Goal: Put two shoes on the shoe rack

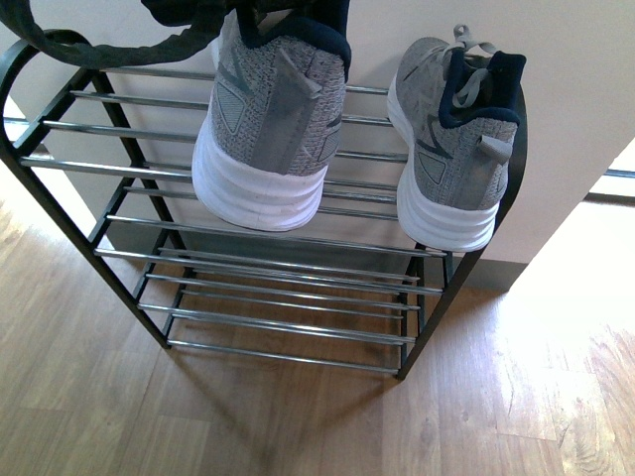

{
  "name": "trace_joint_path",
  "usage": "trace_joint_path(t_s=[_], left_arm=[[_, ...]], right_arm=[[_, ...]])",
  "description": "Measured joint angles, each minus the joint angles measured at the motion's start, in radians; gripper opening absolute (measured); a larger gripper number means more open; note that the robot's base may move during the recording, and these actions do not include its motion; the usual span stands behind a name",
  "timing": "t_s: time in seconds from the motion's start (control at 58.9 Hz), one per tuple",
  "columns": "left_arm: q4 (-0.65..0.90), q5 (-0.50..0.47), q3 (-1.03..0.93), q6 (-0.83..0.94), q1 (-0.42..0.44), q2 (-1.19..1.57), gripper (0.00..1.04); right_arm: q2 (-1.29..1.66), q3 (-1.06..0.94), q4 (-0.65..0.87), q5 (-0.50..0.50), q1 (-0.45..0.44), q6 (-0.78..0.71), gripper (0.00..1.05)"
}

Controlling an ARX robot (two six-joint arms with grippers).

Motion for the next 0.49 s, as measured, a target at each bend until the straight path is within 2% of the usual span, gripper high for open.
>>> trace_joint_path(t_s=[0.492], left_arm=[[0.106, 0.111, -0.108, -0.004, 0.105, 0.0, 0.01]], right_arm=[[0.0, 0.0, 0.0, 0.0, 0.0, 0.0, 0.96]])
